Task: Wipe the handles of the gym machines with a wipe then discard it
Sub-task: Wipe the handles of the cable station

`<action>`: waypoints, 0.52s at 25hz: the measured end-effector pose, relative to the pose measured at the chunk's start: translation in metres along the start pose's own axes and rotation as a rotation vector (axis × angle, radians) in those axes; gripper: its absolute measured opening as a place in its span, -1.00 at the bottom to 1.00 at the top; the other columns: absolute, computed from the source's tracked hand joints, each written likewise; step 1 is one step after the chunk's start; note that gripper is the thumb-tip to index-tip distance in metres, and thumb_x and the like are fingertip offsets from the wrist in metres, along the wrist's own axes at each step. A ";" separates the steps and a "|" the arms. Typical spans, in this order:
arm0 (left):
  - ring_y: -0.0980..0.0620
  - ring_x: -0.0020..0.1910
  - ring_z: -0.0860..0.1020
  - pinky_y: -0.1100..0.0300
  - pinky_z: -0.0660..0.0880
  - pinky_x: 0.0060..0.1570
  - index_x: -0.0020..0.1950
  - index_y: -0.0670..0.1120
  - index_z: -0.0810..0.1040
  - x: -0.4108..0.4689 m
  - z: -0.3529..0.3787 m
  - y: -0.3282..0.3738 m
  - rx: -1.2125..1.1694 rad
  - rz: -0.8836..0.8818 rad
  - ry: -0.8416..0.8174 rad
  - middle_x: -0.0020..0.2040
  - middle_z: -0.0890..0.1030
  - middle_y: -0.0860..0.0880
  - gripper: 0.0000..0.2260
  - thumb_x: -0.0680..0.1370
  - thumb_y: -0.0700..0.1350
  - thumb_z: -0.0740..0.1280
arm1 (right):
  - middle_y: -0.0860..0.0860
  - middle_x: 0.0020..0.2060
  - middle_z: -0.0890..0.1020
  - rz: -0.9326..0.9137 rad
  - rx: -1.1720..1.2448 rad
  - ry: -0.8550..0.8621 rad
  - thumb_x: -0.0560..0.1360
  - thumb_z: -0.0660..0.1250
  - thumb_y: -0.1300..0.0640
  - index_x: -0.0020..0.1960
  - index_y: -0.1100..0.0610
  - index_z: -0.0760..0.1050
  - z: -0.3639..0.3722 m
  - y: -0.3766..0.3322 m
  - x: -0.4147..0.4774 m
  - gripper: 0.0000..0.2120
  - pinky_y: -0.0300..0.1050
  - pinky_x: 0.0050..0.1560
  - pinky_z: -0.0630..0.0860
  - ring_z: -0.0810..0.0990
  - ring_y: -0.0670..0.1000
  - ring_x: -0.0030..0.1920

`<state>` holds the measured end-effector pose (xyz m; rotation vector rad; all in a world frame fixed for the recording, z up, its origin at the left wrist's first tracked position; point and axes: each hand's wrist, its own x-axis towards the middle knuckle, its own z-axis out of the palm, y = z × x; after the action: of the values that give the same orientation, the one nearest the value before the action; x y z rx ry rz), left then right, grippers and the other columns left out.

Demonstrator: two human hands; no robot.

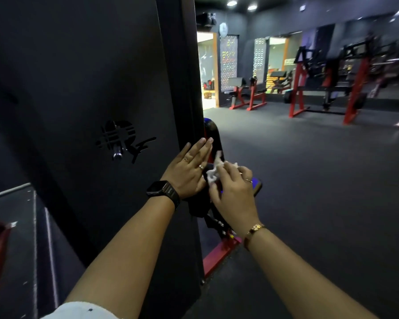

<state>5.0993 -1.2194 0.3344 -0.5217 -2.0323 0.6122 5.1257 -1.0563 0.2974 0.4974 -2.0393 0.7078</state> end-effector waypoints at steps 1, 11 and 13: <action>-0.03 0.54 -0.19 -0.01 0.01 0.47 0.49 -0.21 0.17 -0.001 0.002 0.000 -0.019 -0.004 0.011 0.52 0.10 -0.12 -0.43 0.55 0.05 0.05 | 0.10 0.08 0.60 -0.060 -0.030 -0.035 0.44 0.37 0.14 0.12 0.19 0.58 0.005 -0.007 0.007 -0.73 -0.03 0.11 0.49 0.37 0.09 0.10; -0.01 0.52 -0.12 0.02 -0.11 0.48 0.53 -0.20 -0.02 0.003 0.014 0.000 -0.016 -0.012 -0.005 0.54 0.00 -0.12 -0.24 0.48 0.22 0.05 | 0.18 0.03 0.59 -0.058 0.014 0.166 0.47 0.33 0.36 0.14 0.27 0.54 -0.018 0.018 0.001 -0.75 0.02 0.09 0.54 0.52 0.17 0.01; -0.02 0.52 -0.08 0.04 -0.13 0.47 0.53 -0.18 -0.10 0.000 0.018 0.000 -0.021 -0.029 0.005 0.53 0.00 -0.13 -0.17 0.47 0.25 0.16 | 0.25 0.08 0.56 0.002 0.023 0.103 0.41 0.41 0.38 0.17 0.33 0.53 -0.014 0.003 0.018 -0.67 0.04 0.10 0.57 0.56 0.22 0.07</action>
<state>5.0843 -1.2233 0.3262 -0.5054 -2.0401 0.5723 5.1229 -1.0466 0.3182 0.4627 -1.9383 0.7438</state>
